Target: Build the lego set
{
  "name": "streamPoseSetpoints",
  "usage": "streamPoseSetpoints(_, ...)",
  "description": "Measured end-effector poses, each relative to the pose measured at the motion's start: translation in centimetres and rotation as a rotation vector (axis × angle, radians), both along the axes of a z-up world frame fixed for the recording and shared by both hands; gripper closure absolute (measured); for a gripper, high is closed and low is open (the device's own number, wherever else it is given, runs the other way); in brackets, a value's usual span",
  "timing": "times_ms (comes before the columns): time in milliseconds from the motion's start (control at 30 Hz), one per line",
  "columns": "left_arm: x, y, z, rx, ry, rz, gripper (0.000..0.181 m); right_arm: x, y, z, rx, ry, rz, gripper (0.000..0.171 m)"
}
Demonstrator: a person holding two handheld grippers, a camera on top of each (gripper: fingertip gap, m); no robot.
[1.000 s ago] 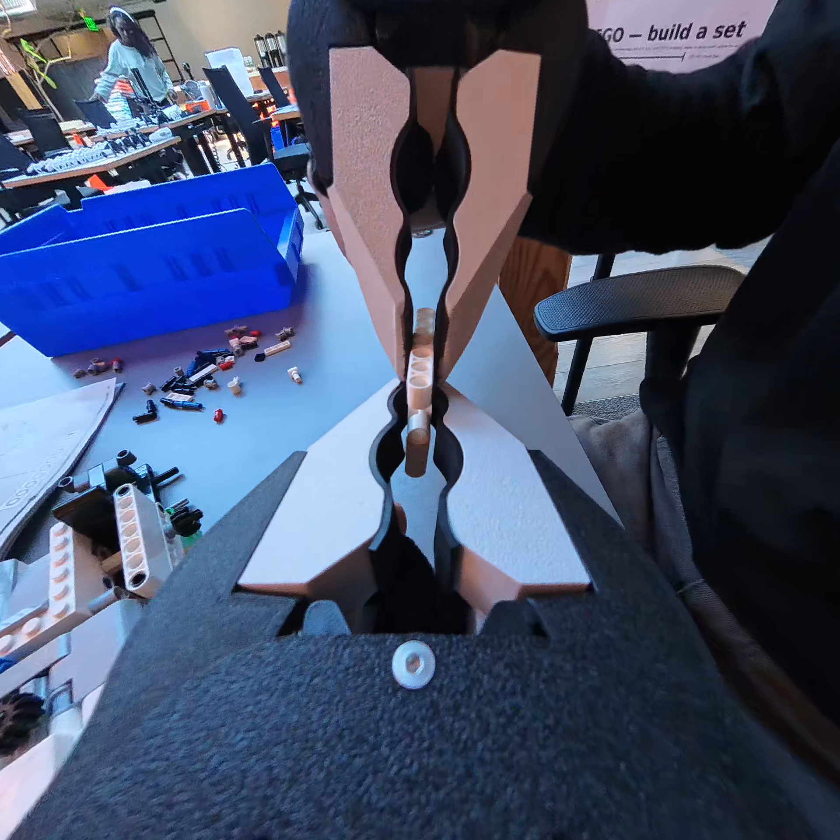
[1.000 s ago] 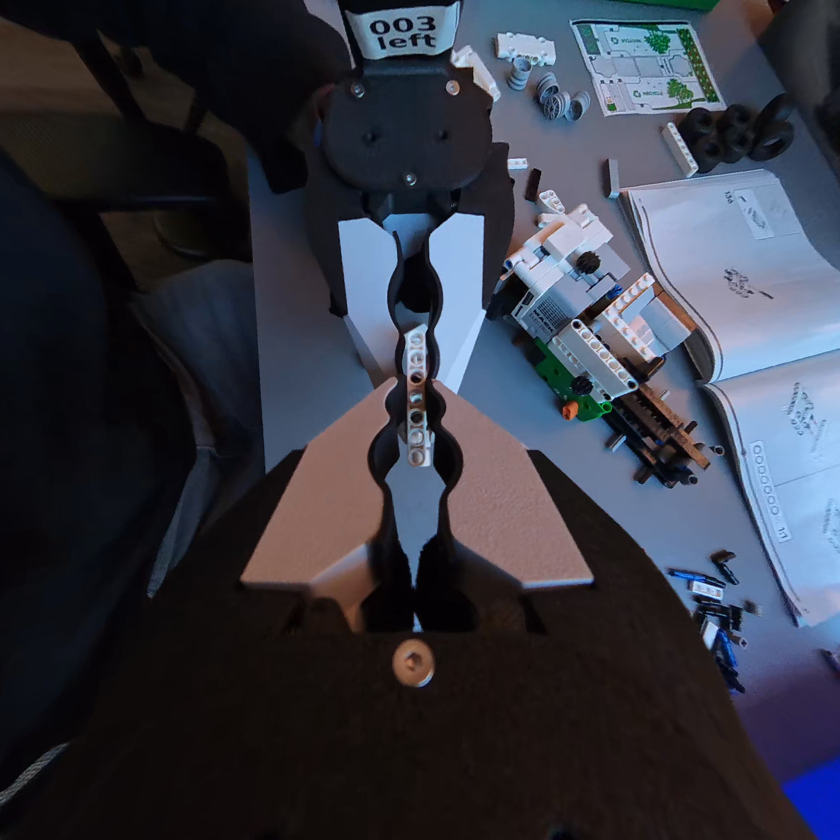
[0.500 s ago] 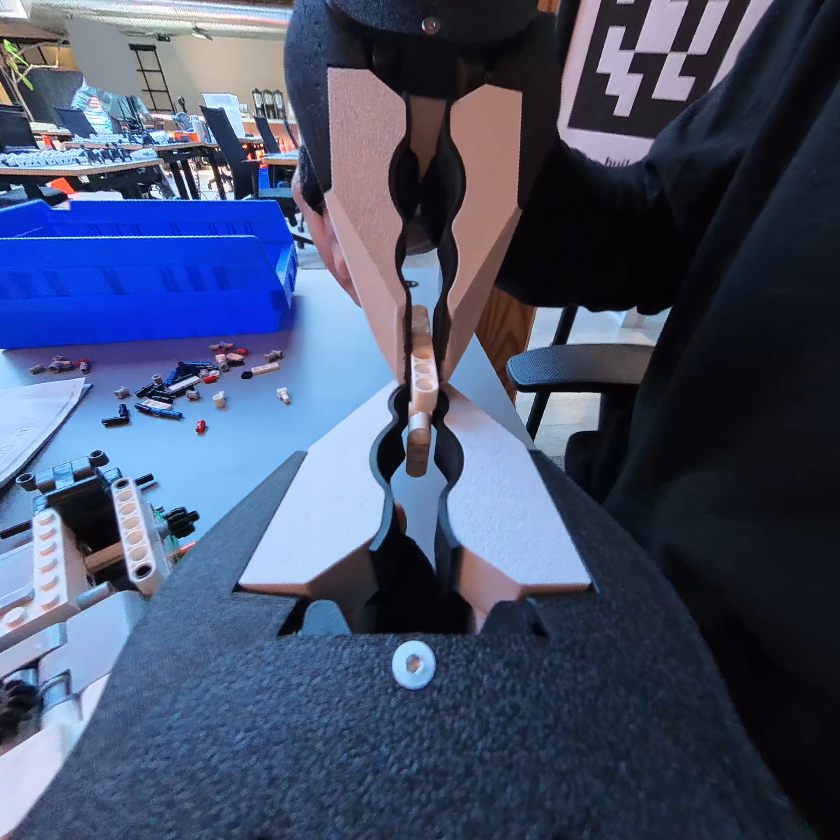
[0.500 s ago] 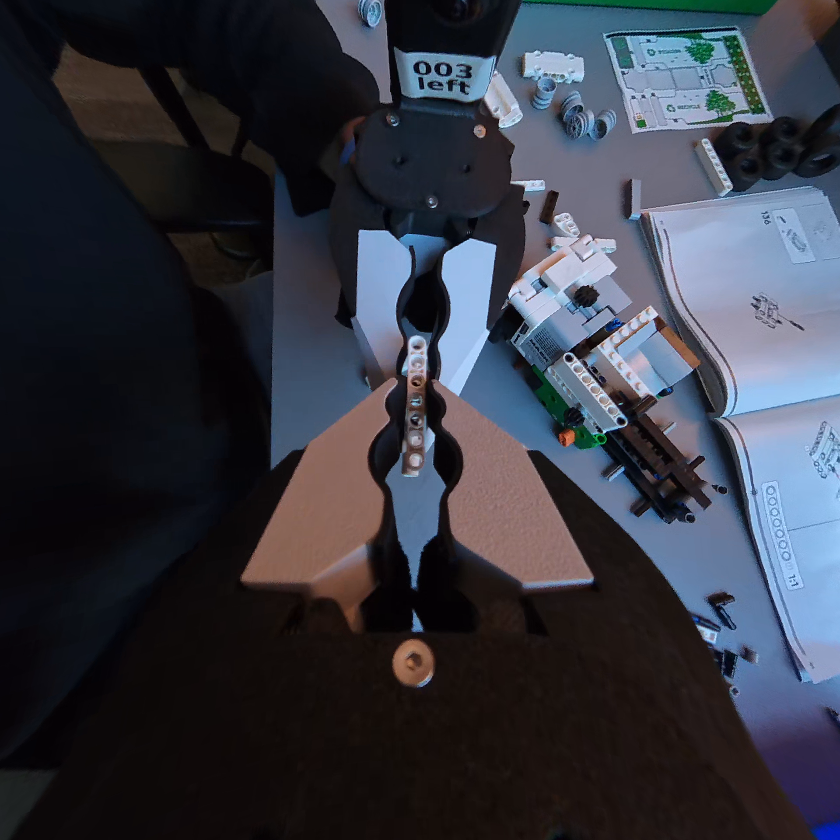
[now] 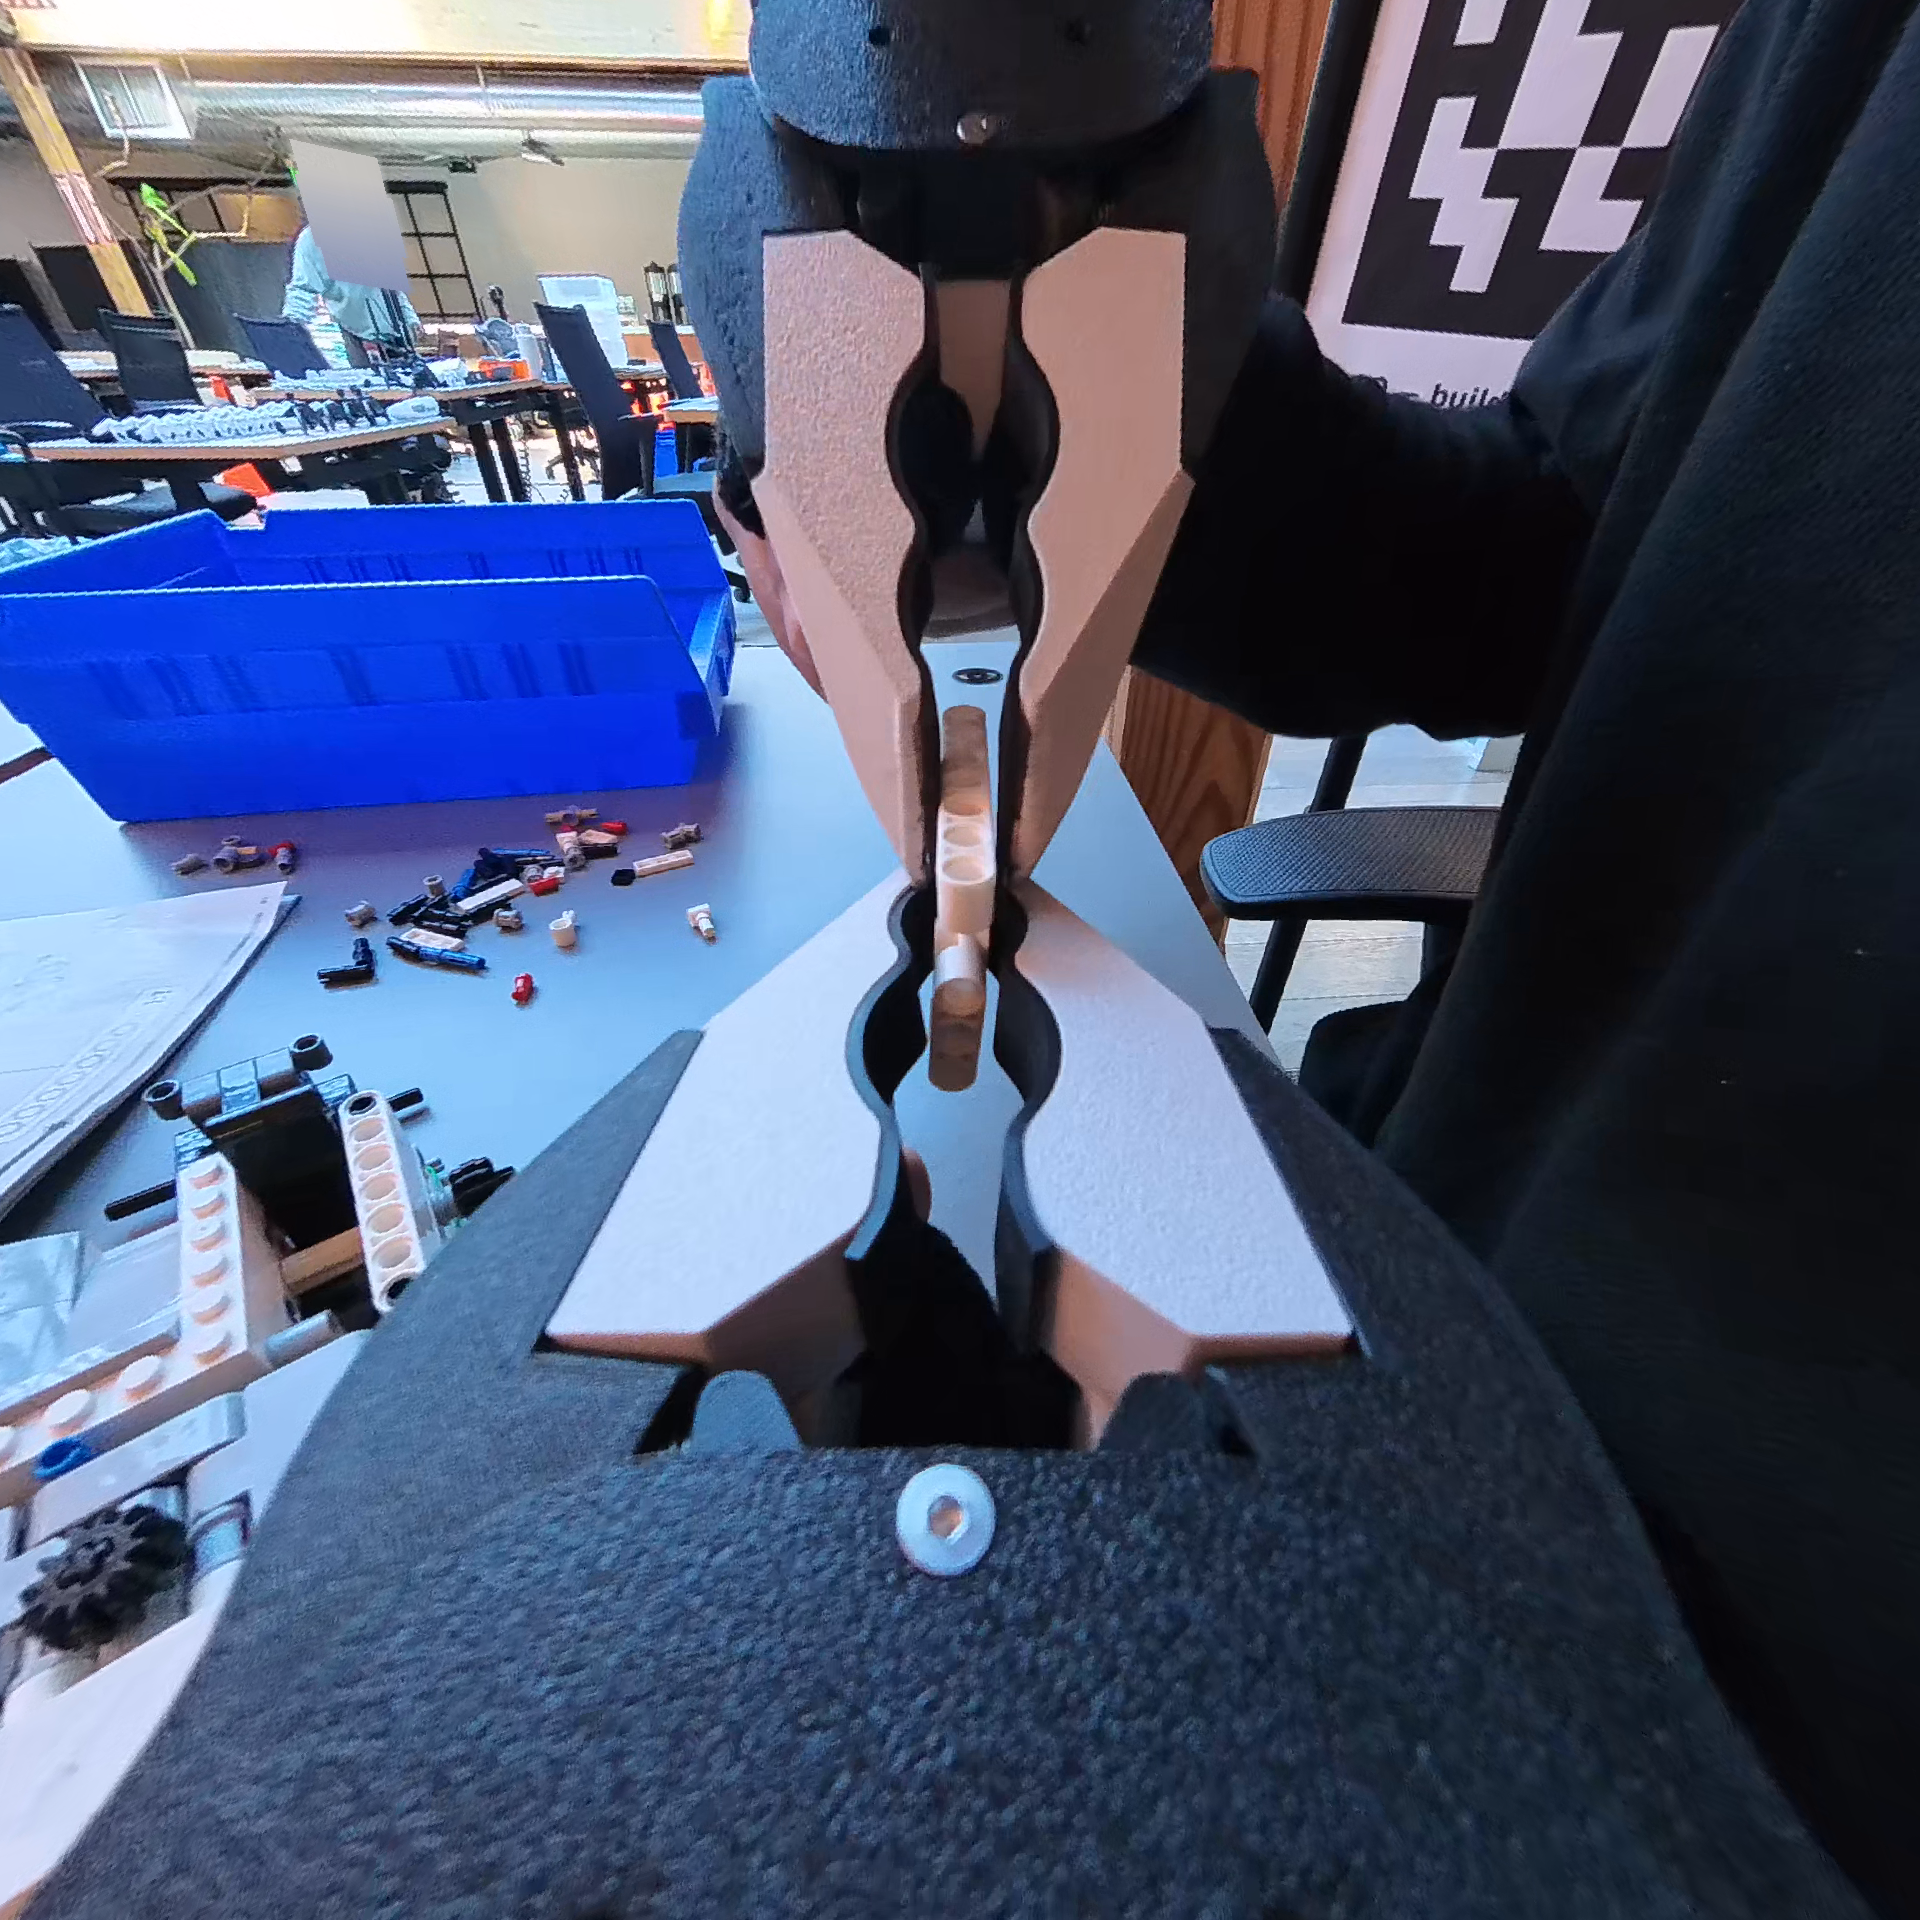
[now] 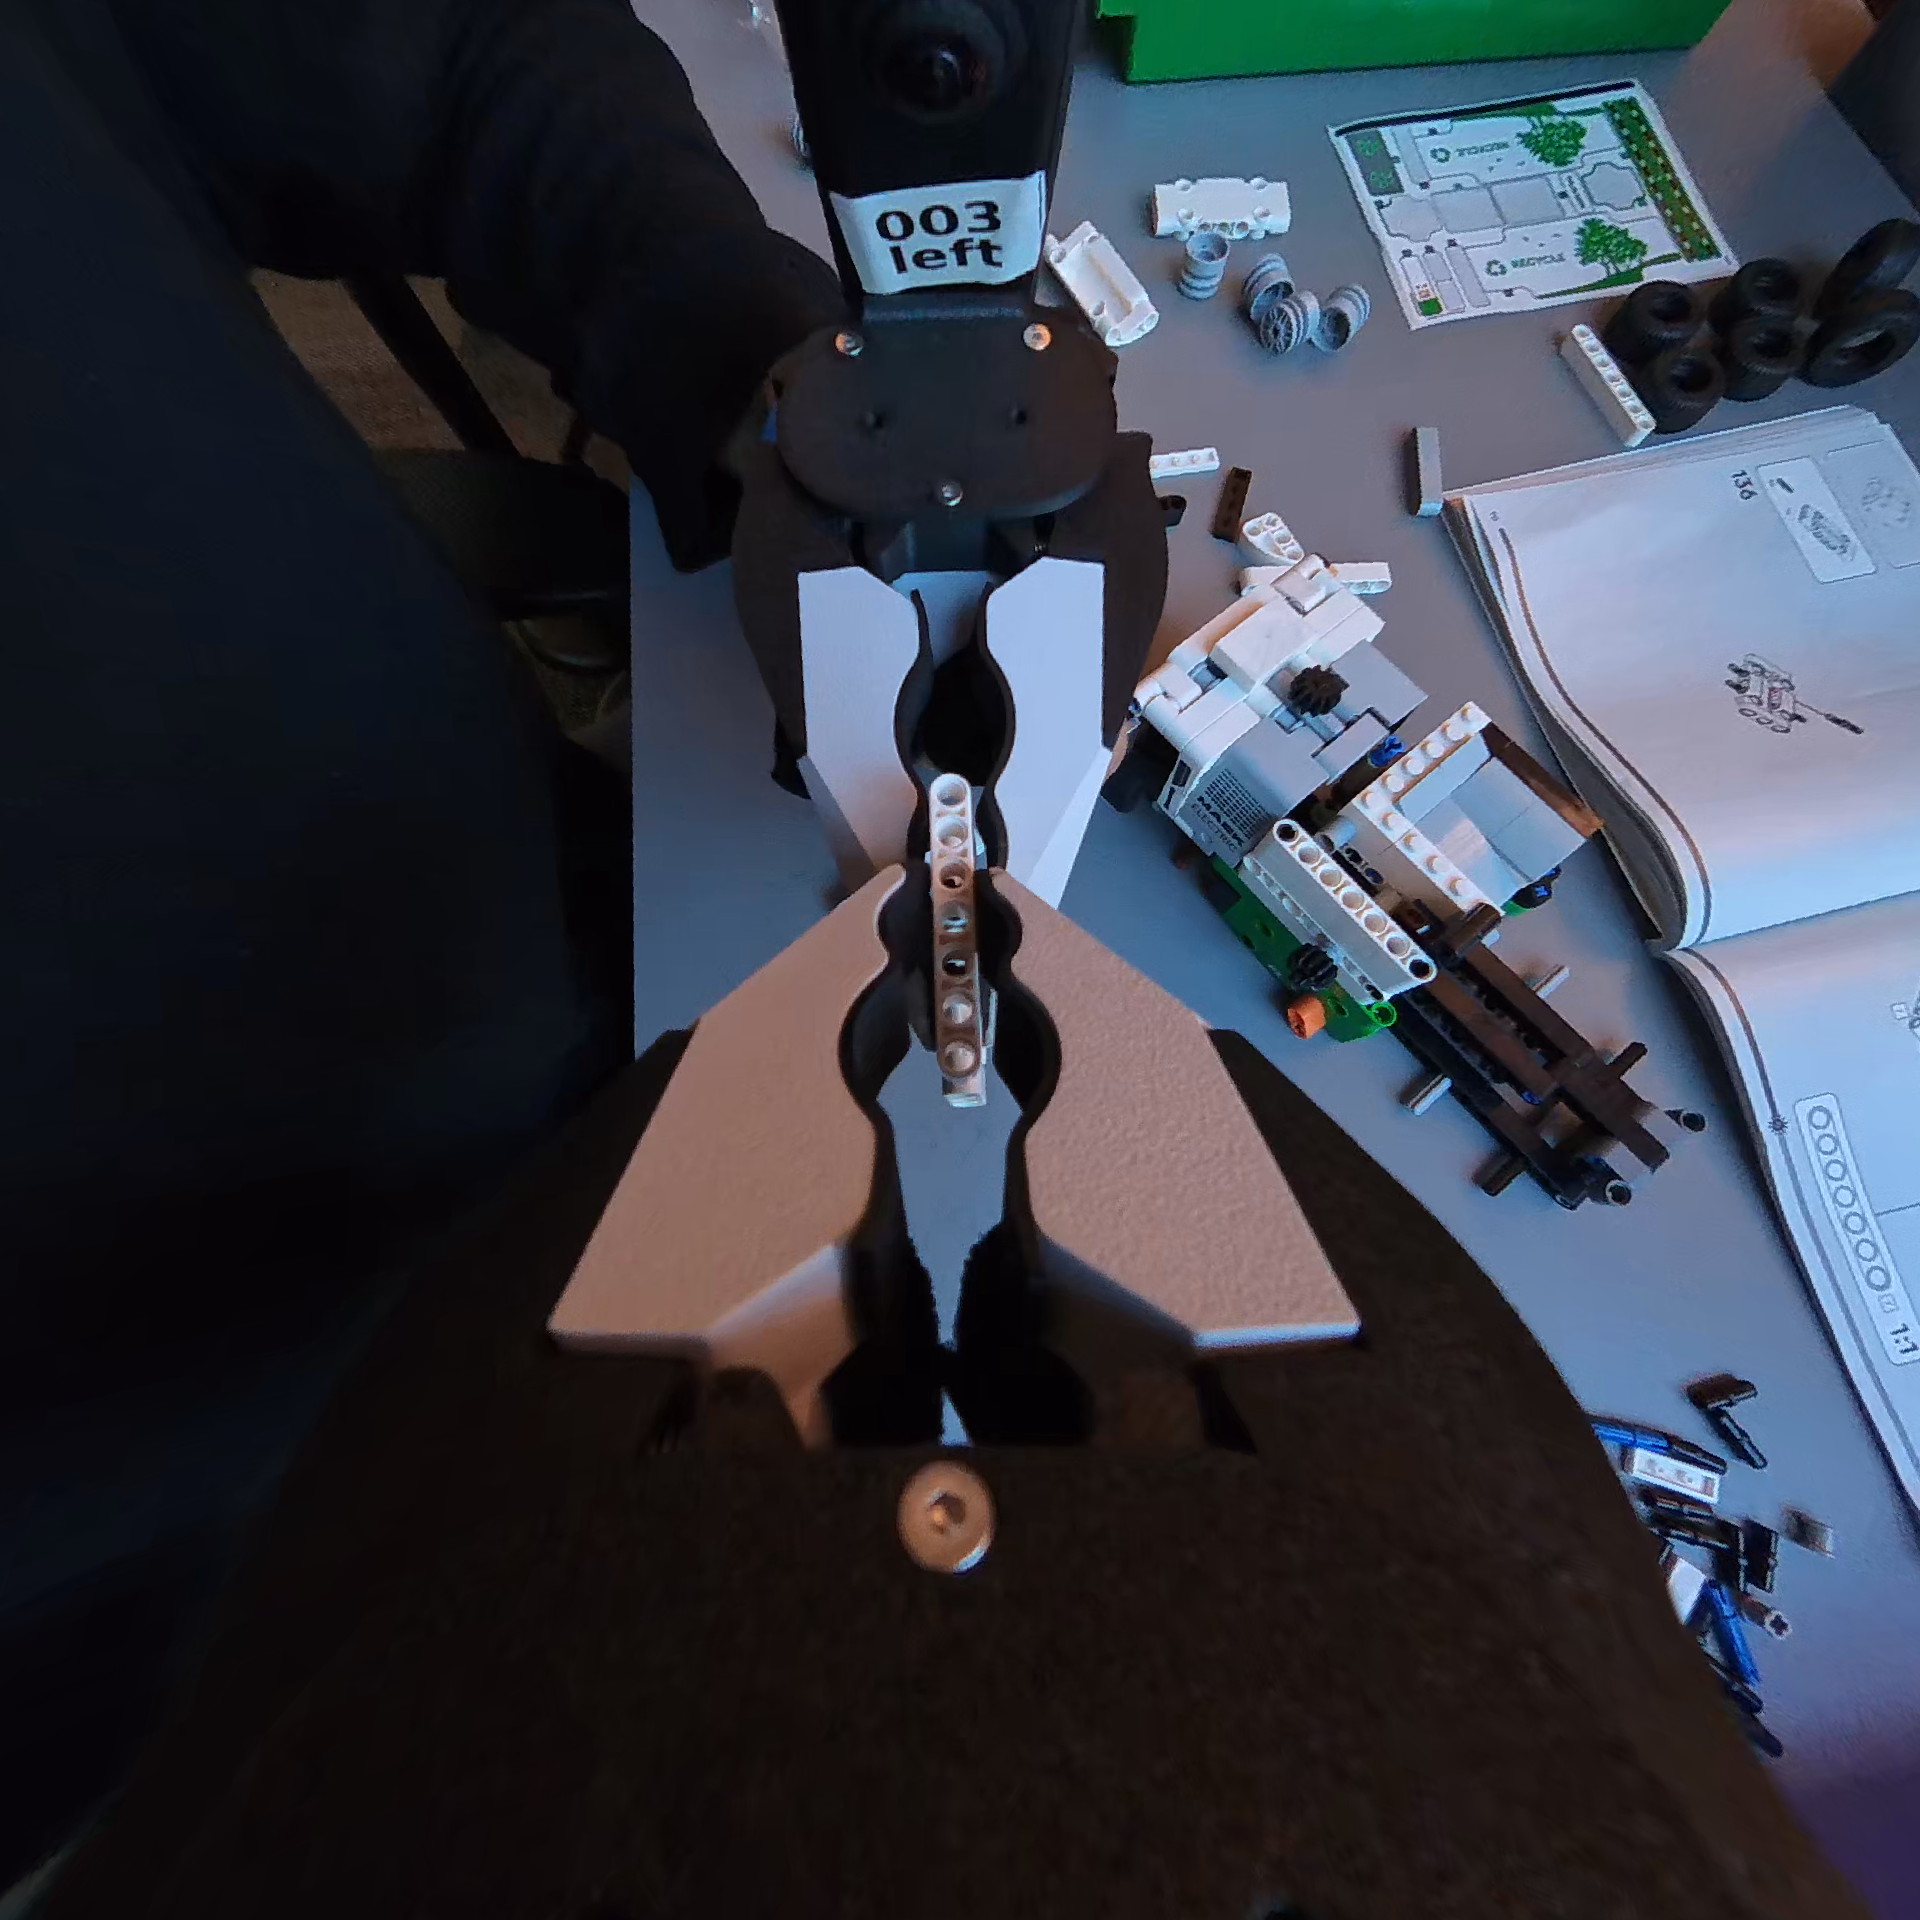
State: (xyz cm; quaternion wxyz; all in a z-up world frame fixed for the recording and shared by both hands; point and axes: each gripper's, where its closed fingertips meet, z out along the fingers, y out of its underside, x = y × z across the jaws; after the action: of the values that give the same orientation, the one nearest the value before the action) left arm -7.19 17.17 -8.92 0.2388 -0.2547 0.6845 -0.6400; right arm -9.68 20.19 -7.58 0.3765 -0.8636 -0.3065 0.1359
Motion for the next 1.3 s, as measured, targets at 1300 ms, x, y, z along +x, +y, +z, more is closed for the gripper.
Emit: streamPoseSetpoints(1300,0.19,0.39,0.13,-0.038,0.028,-0.007,0.176,0.33,0.68,0.28,0.035,-0.034,-0.02,0.159)
